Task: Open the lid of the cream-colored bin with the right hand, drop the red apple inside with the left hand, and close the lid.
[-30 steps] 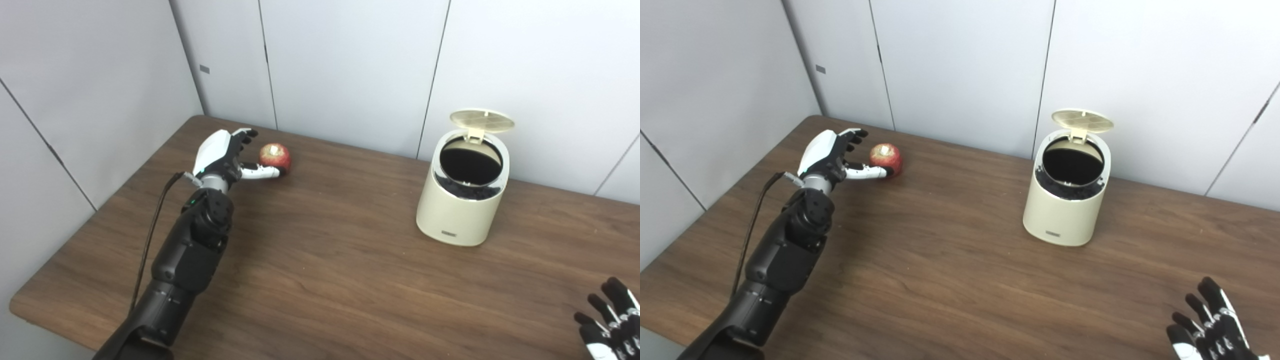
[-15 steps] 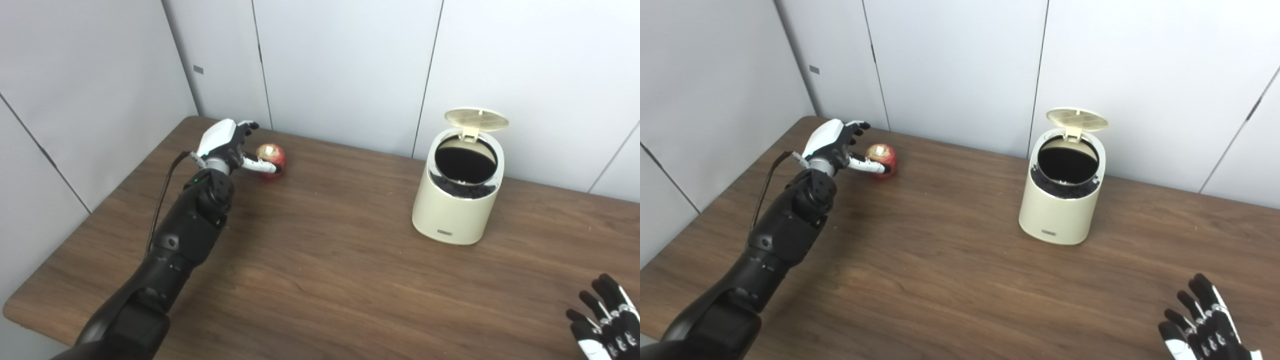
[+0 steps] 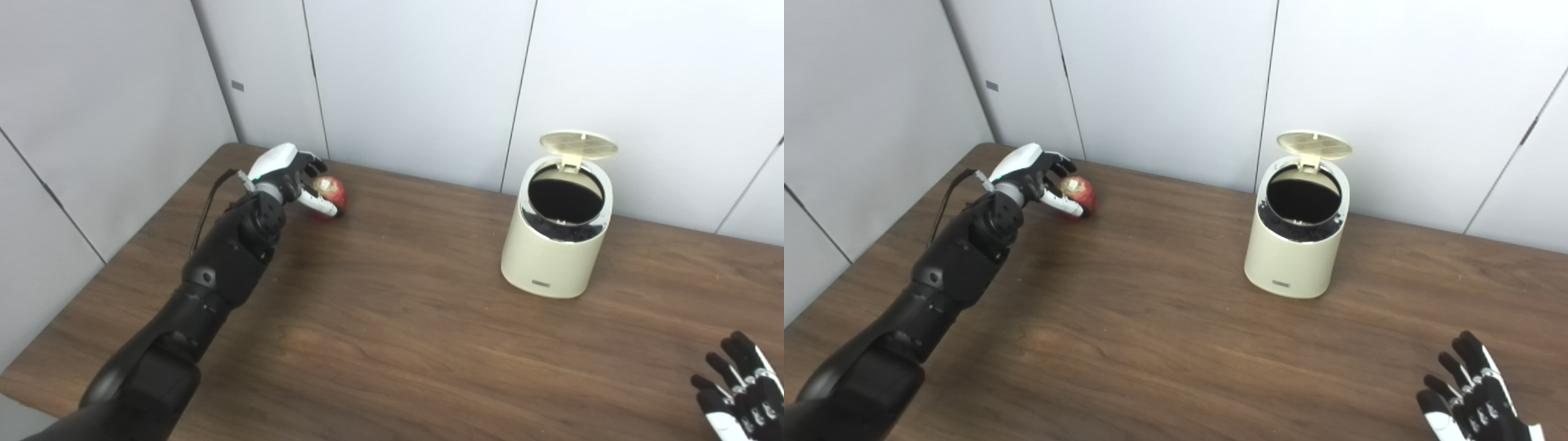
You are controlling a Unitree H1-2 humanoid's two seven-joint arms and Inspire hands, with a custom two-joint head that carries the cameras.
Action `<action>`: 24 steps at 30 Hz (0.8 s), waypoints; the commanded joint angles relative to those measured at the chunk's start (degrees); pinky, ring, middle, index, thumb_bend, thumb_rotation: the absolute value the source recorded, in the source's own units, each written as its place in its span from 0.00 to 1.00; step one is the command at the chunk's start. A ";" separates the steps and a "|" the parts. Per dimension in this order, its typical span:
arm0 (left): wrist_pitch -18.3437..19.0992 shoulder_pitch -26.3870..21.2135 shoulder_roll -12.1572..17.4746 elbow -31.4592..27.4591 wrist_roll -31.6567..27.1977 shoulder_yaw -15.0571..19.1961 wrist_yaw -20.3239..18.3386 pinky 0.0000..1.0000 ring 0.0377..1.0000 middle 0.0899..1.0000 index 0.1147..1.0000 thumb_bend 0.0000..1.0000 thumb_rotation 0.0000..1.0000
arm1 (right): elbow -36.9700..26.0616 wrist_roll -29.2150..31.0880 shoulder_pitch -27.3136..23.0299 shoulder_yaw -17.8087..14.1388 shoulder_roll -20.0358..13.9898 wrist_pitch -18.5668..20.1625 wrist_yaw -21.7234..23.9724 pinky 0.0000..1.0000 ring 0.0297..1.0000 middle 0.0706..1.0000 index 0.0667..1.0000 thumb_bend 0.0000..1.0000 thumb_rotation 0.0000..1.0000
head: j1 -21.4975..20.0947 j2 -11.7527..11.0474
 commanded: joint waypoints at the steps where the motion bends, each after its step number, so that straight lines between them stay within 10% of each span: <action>1: 0.45 -3.00 1.21 -0.58 0.88 -0.21 0.51 0.53 0.63 0.73 0.75 0.86 0.19 | -2.39 0.31 0.49 0.10 0.48 -1.18 -0.82 0.78 0.89 0.92 0.91 0.57 0.45 | 0.03 0.05; 14: 0.76 -2.40 1.62 -0.38 0.50 -1.21 0.39 0.65 0.77 0.81 0.68 0.84 0.14 | -4.51 -1.35 1.11 0.04 -0.04 -0.56 -1.77 0.77 0.89 0.93 0.92 0.57 0.47 | -0.59 0.70; 19: -0.48 -2.03 1.06 -0.18 0.28 -0.22 2.98 0.51 0.58 0.61 0.47 0.57 0.03 | -4.56 -1.88 1.42 0.09 -0.13 -0.91 -2.16 0.76 0.88 0.92 0.91 0.58 0.48 | -0.71 0.97; 24: -0.74 -2.17 0.53 0.57 0.70 0.20 5.83 0.51 0.44 0.46 0.42 0.50 0.00 | -4.78 -1.61 1.51 0.07 0.00 -0.66 -2.20 0.76 0.88 0.92 0.91 0.56 0.47 | -1.00 1.13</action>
